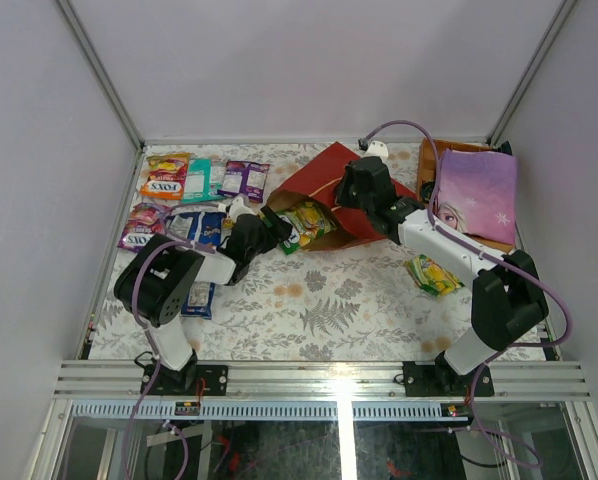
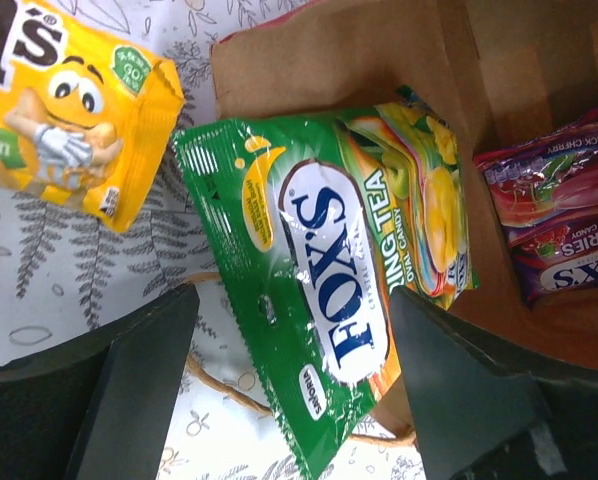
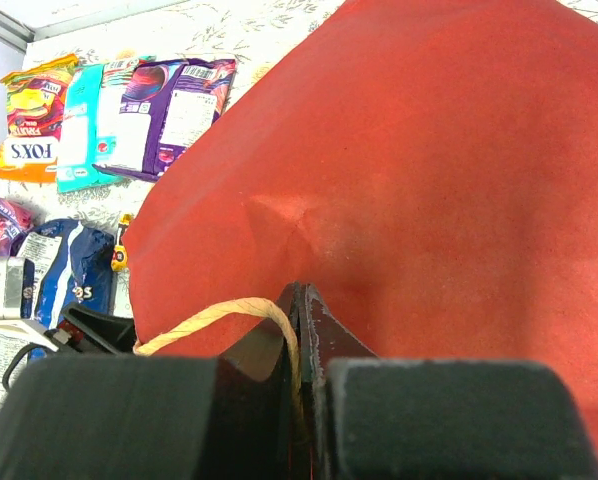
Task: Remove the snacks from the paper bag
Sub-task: Take out the snack from the paper bag.
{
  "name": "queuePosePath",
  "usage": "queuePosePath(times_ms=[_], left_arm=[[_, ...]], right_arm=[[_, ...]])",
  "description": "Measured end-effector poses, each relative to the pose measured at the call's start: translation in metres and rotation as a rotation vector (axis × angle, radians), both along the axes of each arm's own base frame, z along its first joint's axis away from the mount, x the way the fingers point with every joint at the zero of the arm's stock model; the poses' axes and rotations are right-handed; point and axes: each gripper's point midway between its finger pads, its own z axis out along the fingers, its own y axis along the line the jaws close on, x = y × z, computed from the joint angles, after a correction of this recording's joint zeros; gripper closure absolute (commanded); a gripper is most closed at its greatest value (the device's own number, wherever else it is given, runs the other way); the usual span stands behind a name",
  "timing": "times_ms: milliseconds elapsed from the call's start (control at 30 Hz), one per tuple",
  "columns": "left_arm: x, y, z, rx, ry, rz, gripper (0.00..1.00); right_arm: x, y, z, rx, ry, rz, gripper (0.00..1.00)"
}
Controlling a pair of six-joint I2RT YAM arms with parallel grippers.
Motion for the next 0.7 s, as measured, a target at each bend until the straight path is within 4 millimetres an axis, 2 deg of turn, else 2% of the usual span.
queuePosePath(times_ms=[200,300,433,567,700], left_arm=[[0.005,-0.007,0.000,-0.026,0.002,-0.034,0.26],[0.001,-0.011,0.003,-0.041,0.010,-0.060,0.26],[-0.014,-0.013,0.019,-0.078,-0.005,-0.095,0.23],[-0.022,-0.009,0.031,-0.090,-0.025,-0.102,0.21],[-0.019,0.001,0.024,-0.082,-0.005,-0.080,0.22]], right_arm=[[0.000,0.000,0.000,-0.004,-0.002,0.002,1.00],[0.000,-0.001,0.000,-0.008,-0.002,0.002,1.00],[0.000,-0.001,0.000,-0.011,-0.004,0.004,1.00],[0.000,-0.001,-0.001,-0.011,-0.004,0.005,1.00],[0.000,-0.001,-0.001,-0.011,-0.004,0.005,1.00]])
